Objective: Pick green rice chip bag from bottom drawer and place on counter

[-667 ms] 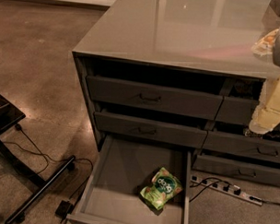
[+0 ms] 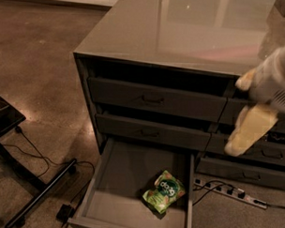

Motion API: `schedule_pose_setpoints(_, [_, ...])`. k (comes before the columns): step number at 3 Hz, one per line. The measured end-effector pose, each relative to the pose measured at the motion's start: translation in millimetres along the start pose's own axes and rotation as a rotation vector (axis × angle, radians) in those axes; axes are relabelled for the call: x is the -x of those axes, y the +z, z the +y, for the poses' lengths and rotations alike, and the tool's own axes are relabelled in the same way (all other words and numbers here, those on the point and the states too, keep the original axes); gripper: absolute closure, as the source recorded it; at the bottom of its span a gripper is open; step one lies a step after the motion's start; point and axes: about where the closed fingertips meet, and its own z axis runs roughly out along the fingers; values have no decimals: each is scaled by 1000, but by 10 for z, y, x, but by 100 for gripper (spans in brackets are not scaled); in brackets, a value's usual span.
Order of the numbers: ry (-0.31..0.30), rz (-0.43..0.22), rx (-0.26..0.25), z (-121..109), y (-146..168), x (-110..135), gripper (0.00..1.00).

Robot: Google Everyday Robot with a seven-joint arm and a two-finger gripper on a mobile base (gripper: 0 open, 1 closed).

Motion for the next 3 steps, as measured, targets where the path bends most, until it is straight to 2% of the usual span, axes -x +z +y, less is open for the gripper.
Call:
schedule_pose_setpoints(1, [115,-135,109,158,1083,-73,0])
schedule_pose_setpoints(2, [180,-177,129,169,1518,-30,0])
schedule_pose_setpoints(3, [180,-177,129,169,1518,-30,0])
